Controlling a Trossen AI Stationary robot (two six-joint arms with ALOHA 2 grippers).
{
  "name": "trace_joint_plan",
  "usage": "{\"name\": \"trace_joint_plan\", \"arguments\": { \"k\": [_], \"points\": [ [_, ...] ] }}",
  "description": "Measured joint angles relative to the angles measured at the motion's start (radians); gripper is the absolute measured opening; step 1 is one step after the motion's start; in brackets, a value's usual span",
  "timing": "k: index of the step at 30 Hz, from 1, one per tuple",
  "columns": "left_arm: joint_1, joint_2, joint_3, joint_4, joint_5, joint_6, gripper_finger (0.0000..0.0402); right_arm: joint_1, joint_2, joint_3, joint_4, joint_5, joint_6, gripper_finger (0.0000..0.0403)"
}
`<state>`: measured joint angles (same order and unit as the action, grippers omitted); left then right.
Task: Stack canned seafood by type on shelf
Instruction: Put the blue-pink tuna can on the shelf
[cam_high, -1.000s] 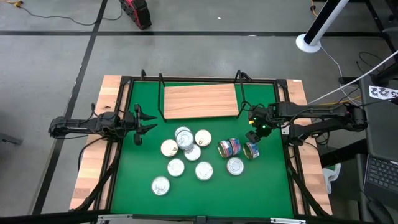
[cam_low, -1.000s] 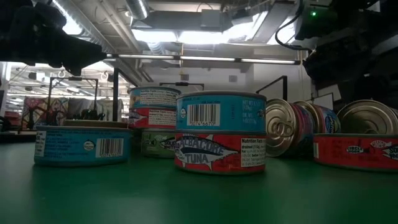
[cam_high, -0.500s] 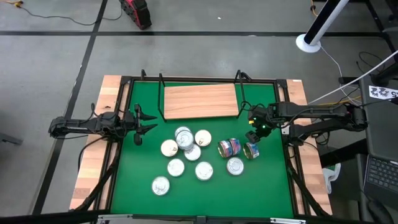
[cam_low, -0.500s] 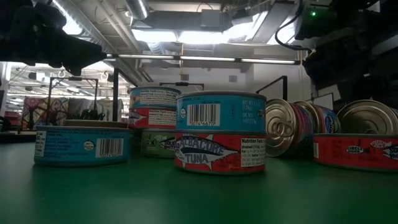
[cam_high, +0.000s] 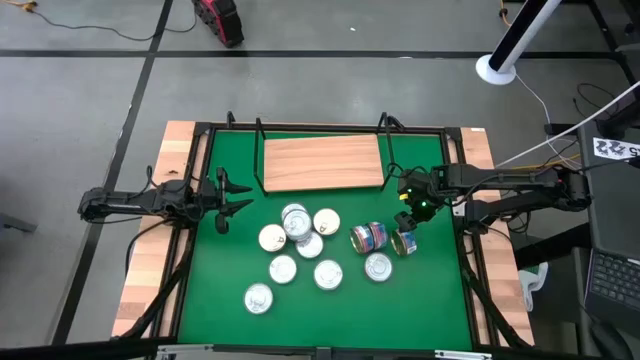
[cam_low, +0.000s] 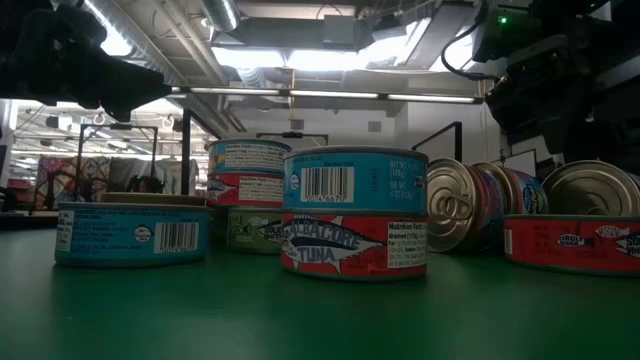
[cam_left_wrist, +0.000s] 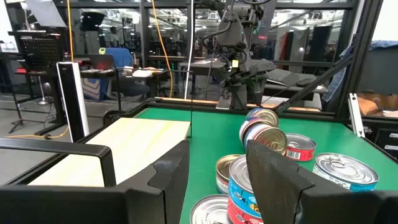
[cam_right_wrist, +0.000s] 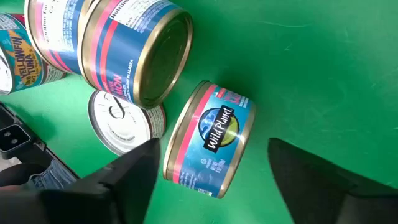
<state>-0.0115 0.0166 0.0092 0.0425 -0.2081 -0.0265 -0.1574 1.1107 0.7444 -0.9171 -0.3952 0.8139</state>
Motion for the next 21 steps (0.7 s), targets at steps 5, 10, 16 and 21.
{"name": "trace_joint_plan", "arguments": {
  "k": [5, 10, 16, 21],
  "points": [
    [0.000, 0.000, 0.000, 0.000, 0.000, 0.000, 0.0155, 0.001, 0.000, 0.000, -0.017, -0.012, 0.003, 0.0369],
    [0.000, 0.000, 0.000, 0.000, 0.000, 0.000, 0.0155, 0.026, 0.000, 0.000, -0.017, -0.010, 0.057, 0.0396],
    [0.000, 0.000, 0.000, 0.000, 0.000, 0.000, 0.0155, 0.150, 0.000, 0.000, 0.039, 0.064, 0.119, 0.0386],
    [0.000, 0.000, 0.000, 0.000, 0.000, 0.000, 0.0155, 0.245, 0.000, 0.000, 0.029, 0.146, 0.182, 0.0388]
  ]
}}
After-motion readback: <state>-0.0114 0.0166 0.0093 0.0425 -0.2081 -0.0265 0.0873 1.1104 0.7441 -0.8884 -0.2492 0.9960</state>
